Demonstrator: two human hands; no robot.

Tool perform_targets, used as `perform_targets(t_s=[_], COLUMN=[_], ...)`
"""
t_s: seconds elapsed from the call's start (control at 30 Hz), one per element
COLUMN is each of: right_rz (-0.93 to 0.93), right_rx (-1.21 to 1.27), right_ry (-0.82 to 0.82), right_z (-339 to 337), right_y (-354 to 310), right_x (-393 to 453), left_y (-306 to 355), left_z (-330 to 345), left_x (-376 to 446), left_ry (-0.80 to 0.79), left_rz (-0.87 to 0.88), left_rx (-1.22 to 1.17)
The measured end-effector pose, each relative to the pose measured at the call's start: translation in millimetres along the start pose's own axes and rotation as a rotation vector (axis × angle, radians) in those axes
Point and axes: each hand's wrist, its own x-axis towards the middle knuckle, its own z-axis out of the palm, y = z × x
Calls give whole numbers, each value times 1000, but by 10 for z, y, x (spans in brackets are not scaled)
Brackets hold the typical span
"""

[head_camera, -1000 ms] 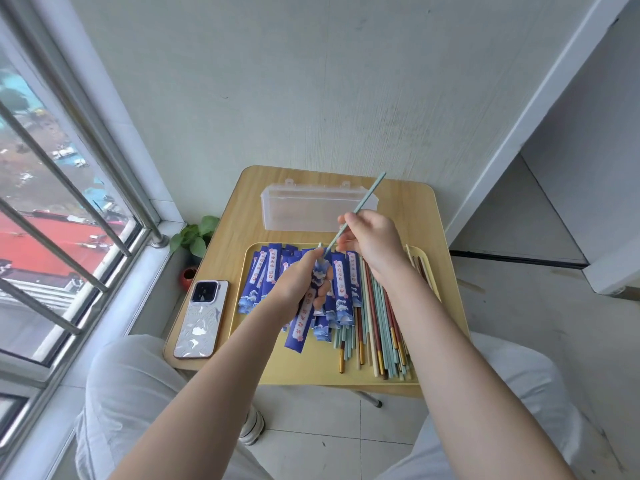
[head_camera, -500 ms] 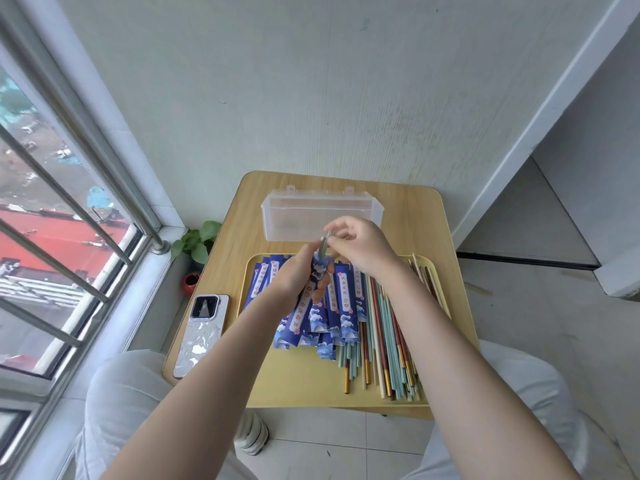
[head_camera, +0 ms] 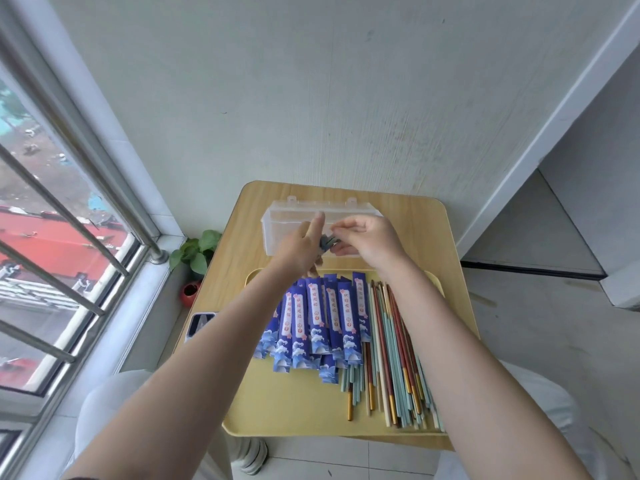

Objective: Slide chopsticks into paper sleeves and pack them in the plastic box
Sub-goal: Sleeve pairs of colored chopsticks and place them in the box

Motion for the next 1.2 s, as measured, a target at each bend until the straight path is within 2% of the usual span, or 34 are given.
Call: perform_targets(t_s=[0.07,0.1,0.17,0.27,0.37,0.5,0.7,0.8,0.9,0.97,1.2], right_rz=[-22,-36,-57,-58,-34,23,106,178,107,67,7], right_rx=[14,33,105,215,207,83,-55,-78,-359,-522,-794], right_ry=[124,196,348,554,630,543,491,388,198,134,131], right_z=[-127,-201,-341,-494,-517,-281,74,215,281,280,118], right_y=[-23,-23,-33,2,101,284,518,555,439,345,323], right_x=[110,171,286,446,569,604,603,663,733,748,614], left_y=[-22,-44,-120,-286,-433,-574,-626,-644,-650,-647,-571], left_z=[-57,-98,-168,-183,-135,-62,-5,-8,-25,-29,15], left_x=[177,256,387,530,562,449,397,379,370,353,250], left_ry=[214,318,426,393,297,232,252,252,246,235,247], left_rz=[75,71,52,62,44,18,54,71,72,58,61], left_rx=[239,252,288,499,432,413,433,427,427,445,554])
